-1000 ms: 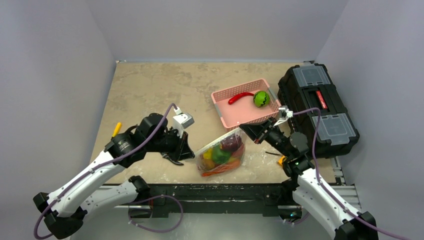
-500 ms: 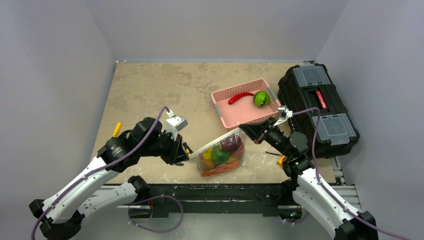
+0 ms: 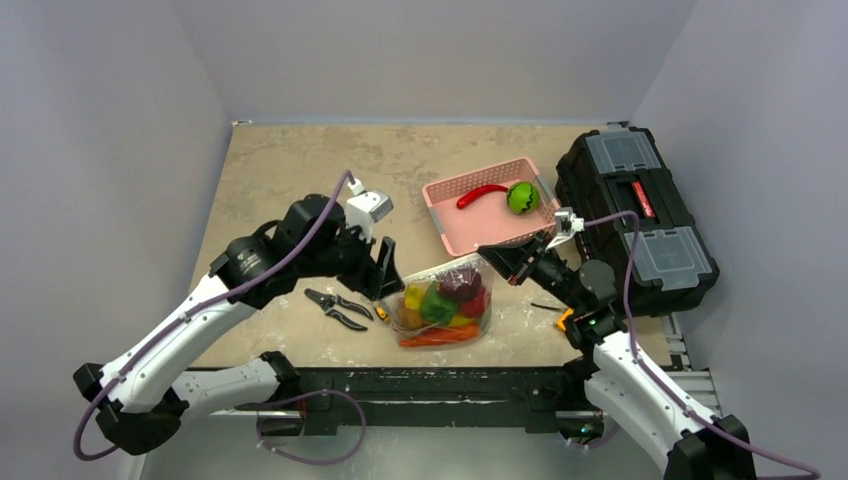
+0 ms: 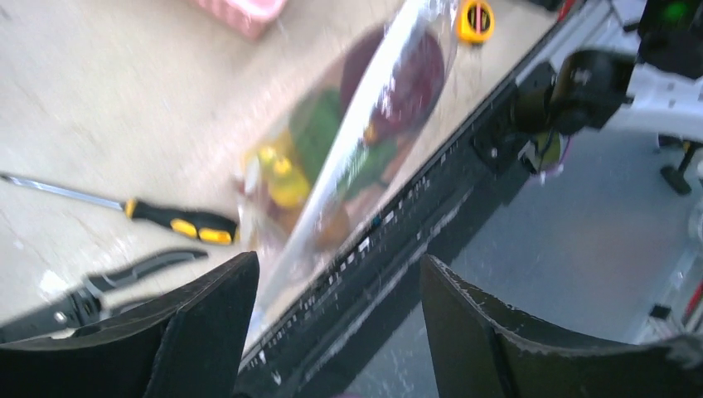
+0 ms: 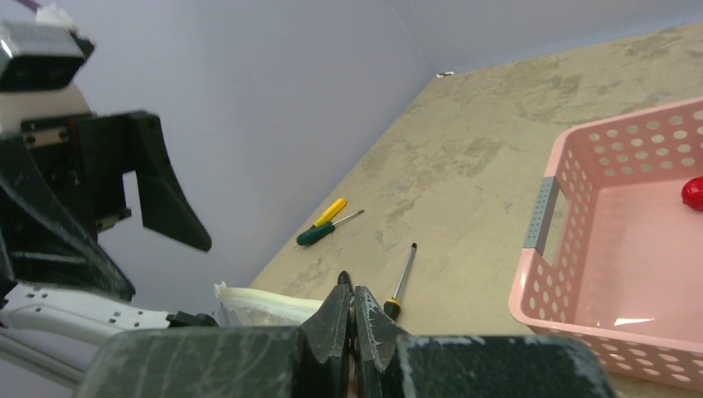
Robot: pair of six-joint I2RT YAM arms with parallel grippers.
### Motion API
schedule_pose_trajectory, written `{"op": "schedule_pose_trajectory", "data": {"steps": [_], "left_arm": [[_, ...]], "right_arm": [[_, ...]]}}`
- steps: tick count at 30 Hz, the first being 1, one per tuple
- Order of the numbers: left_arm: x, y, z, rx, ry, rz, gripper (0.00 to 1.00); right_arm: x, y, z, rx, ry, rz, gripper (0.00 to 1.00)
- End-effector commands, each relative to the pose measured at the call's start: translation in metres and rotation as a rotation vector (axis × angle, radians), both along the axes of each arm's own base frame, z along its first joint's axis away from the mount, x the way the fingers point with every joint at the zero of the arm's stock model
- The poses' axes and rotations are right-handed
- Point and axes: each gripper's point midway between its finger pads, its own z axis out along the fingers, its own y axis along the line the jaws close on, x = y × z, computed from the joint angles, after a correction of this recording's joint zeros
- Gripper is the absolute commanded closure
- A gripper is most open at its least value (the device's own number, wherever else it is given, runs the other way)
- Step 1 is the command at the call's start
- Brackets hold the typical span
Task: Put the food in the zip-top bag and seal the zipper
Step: Zip the zipper food storage bag at the center of the board, then place the zipper food storage bag at the center of the board.
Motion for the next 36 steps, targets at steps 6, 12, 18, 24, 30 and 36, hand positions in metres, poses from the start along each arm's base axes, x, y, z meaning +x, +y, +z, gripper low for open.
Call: {"op": "schedule_pose_trajectory", "data": {"steps": [6, 12, 18, 24, 30, 36], "left_arm": [[0.043, -0.048, 0.051, -0.081, -0.163, -0.100, 0.28], [0.049, -0.078, 0.018, -0.071, -0.043, -0.164, 0.24], [0.043, -0.091, -0.015, -0.064, 0.079, -0.195, 0.35], [0.034, -0.092, -0.024, -0.099, 0.129, -0.197, 0.56], [0.028, -0.092, -0.027, -0.106, 0.163, -0.197, 0.77], [0.025, -0.092, -0.016, -0.139, 0.159, -0.199, 1.00]], "right_arm": [[-0.009, 0.004, 0.038, 0.024, -0.118, 0.050, 1.00], [-0.012, 0.004, 0.034, 0.024, -0.111, 0.058, 1.00], [-0.015, 0.004, 0.033, 0.031, -0.115, 0.069, 1.00], [-0.015, 0.003, 0.028, 0.026, -0.111, 0.058, 1.00], [-0.016, 0.004, 0.026, 0.034, -0.106, 0.067, 1.00], [-0.017, 0.005, 0.028, 0.018, -0.110, 0.079, 1.00]]}}
